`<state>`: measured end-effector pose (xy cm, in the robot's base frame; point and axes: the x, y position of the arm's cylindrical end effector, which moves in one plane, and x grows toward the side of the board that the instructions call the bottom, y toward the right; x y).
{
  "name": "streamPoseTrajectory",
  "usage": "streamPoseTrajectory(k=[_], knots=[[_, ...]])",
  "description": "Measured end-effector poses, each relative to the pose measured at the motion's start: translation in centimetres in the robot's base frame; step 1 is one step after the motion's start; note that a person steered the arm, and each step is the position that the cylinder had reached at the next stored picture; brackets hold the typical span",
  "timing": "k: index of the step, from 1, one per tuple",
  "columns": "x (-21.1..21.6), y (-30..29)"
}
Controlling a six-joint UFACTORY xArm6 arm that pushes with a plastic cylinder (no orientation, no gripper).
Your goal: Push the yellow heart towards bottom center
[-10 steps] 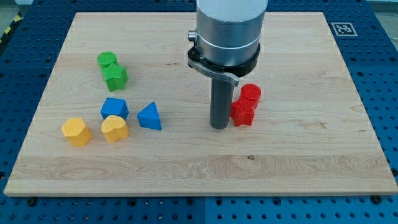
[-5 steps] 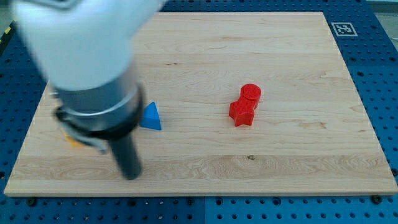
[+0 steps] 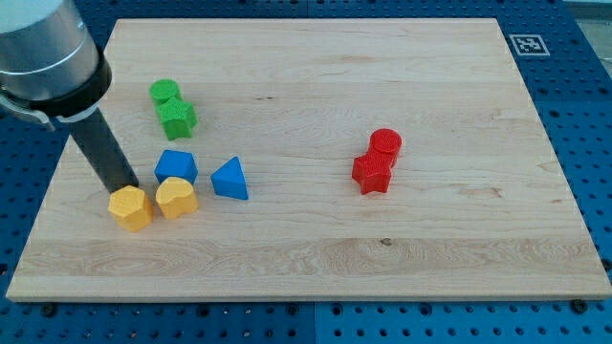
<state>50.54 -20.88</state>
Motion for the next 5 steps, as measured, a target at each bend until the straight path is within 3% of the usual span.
streamPoseTrajectory(k=[2, 4, 5], knots=[[0.1, 4.5], [5.1, 6.3], [5.3, 7.7]])
